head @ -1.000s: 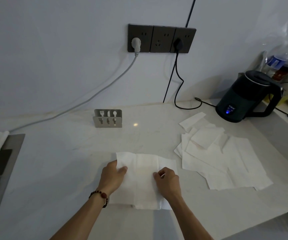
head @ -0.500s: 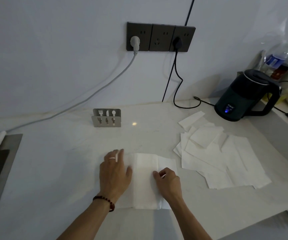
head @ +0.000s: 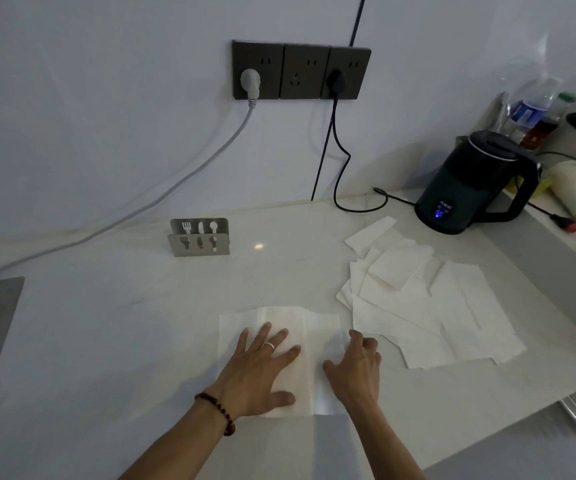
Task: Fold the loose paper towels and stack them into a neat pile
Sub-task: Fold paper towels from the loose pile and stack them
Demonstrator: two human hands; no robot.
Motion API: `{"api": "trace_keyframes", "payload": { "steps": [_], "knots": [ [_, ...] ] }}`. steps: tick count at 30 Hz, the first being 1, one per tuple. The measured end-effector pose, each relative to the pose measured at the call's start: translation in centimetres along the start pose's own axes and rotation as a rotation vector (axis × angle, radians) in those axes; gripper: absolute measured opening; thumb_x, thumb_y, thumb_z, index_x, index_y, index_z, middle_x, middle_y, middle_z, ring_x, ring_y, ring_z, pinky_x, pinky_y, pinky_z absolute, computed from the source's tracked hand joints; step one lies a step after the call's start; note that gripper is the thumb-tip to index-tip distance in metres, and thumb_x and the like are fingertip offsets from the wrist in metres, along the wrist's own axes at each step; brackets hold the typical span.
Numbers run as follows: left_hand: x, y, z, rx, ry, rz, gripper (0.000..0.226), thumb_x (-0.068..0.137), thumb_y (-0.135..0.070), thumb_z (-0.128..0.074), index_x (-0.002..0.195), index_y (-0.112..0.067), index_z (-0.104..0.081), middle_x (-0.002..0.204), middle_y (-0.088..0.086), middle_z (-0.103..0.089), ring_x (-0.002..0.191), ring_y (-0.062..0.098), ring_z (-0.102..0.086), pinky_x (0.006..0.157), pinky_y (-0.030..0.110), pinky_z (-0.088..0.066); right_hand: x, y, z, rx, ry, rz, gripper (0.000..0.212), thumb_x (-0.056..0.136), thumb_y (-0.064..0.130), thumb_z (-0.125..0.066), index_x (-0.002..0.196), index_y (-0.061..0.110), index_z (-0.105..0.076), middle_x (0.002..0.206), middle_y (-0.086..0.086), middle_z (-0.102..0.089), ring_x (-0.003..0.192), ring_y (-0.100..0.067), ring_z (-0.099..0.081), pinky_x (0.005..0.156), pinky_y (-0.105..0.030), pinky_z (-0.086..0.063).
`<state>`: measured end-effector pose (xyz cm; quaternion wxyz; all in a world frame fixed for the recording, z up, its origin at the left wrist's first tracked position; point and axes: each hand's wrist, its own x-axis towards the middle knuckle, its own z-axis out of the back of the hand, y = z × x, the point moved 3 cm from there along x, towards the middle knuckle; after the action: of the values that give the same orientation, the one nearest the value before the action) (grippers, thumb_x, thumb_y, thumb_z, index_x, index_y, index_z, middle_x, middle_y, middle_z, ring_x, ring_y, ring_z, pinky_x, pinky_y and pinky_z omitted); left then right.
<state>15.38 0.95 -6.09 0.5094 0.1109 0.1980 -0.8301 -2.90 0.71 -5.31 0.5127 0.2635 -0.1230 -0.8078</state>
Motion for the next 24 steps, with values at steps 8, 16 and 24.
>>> {"api": "trace_keyframes", "payload": {
  "steps": [8, 16, 24],
  "knots": [
    [0.4, -0.2, -0.6, 0.009, 0.025, -0.008, 0.087, 0.084, -0.071, -0.048, 0.152, -0.041, -0.003, 0.161, -0.001, 0.017, 0.145, 0.028, 0.026, 0.116, 0.056, 0.013, 0.6, -1.0, 0.5, 0.544, 0.153, -0.228, 0.047, 0.08, 0.005, -0.068, 0.125, 0.008, -0.055, 0.109, -0.008, -0.068, 0.096, -0.028, -0.065, 0.083, -0.038, -0.056],
    [-0.3, 0.1, 2.6, -0.545, -0.499, 0.2, 0.032, 0.099, -0.037, -0.045, 0.099, -0.02, -0.072, 0.111, -0.002, -0.059, 0.114, 0.018, -0.048, 0.105, 0.037, -0.038, -1.4, 2.5, 1.4, 0.78, 0.534, 0.1, 0.016, 0.089, 0.018, -0.066, 0.105, 0.014, -0.07, 0.09, -0.006, -0.073, 0.077, -0.019, -0.067, 0.069, -0.034, -0.056],
    [-0.5, 1.5, 1.4, -0.818, -0.36, 0.481, 0.036, 0.082, -0.031, -0.07, 0.058, -0.017, -0.047, 0.057, -0.004, -0.051, 0.054, 0.011, -0.048, 0.056, 0.026, -0.042, -0.3, 1.4, -0.4, 0.162, 0.246, 0.325, 0.04, 0.095, 0.032, -0.055, 0.135, 0.033, -0.05, 0.107, 0.006, -0.056, 0.089, -0.009, -0.057, 0.081, -0.019, -0.046]
  ]
}}
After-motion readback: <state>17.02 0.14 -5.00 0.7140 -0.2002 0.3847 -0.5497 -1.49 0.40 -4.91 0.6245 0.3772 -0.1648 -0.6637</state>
